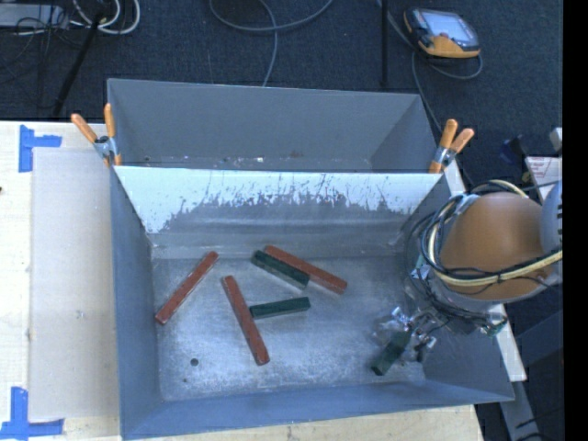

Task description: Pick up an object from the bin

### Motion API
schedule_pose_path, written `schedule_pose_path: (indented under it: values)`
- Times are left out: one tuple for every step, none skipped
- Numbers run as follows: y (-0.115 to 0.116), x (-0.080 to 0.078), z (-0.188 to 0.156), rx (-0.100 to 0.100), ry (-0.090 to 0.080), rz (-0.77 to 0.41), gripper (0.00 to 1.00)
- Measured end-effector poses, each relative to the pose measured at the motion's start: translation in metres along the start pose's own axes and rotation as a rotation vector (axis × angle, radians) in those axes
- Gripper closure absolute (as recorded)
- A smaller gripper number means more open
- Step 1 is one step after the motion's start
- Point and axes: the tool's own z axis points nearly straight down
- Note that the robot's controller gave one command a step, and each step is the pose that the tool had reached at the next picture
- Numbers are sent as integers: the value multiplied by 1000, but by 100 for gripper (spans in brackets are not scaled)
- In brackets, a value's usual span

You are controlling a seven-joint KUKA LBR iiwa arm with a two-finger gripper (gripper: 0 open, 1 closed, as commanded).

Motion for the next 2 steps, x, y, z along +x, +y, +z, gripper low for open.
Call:
schedule_pose_path:
  values:
    - [1,-1,-8,0,0,-1,100]
    - [1,-2,-50,3,-2,1,100]
